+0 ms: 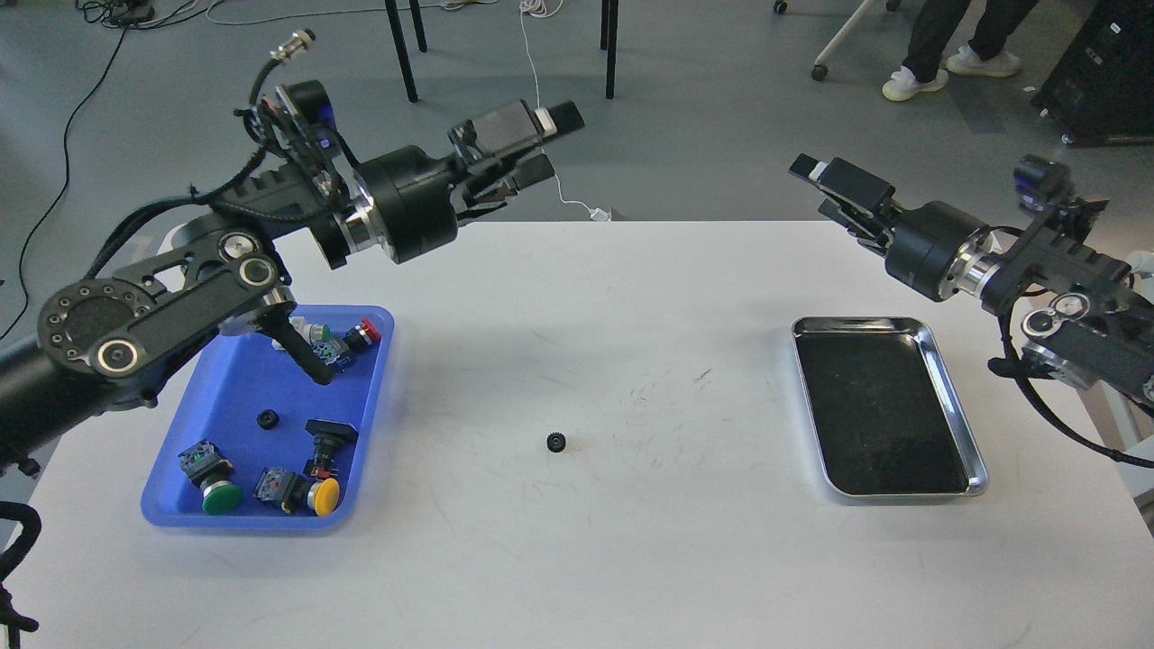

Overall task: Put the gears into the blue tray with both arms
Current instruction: 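Reach the left gripper toward the second black gear on the table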

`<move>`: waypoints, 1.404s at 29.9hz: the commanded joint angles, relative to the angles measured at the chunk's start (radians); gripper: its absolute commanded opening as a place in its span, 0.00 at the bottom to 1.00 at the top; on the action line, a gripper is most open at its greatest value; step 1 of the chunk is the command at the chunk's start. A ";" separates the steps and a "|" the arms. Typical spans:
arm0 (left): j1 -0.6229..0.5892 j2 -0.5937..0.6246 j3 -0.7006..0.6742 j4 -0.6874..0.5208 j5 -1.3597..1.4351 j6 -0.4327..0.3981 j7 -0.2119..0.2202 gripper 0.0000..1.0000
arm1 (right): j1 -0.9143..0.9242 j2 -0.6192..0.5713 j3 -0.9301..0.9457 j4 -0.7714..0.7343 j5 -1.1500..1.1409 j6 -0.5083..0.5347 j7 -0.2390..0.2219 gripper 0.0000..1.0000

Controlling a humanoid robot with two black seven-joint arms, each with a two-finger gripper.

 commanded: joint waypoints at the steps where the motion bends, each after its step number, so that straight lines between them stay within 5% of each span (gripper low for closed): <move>1: 0.014 -0.074 0.016 -0.001 0.210 0.068 -0.012 0.95 | -0.006 -0.028 0.004 -0.010 0.244 0.006 0.004 0.99; 5: 0.055 -0.156 0.039 -0.001 0.359 0.197 -0.022 0.95 | -0.025 -0.033 0.006 -0.031 0.525 0.067 0.008 0.99; 11: 0.056 -0.179 0.175 -0.001 0.696 0.225 -0.023 0.95 | -0.113 -0.033 0.036 -0.039 0.801 0.228 0.085 0.99; 18: 0.045 -0.174 0.335 0.035 1.023 0.225 -0.058 0.91 | -0.345 -0.018 0.211 -0.027 0.832 0.422 0.085 0.99; 24: 0.052 -0.182 0.387 0.130 1.025 0.225 -0.058 0.86 | -0.545 -0.002 0.329 -0.034 0.837 0.422 0.085 0.99; 30: 0.054 -0.214 0.412 0.229 1.025 0.225 -0.061 0.68 | -0.579 -0.004 0.331 -0.033 0.837 0.422 0.085 0.99; 42: 0.046 -0.122 0.399 0.212 1.025 0.225 -0.078 0.53 | -0.574 -0.002 0.345 -0.033 0.832 0.422 0.085 0.99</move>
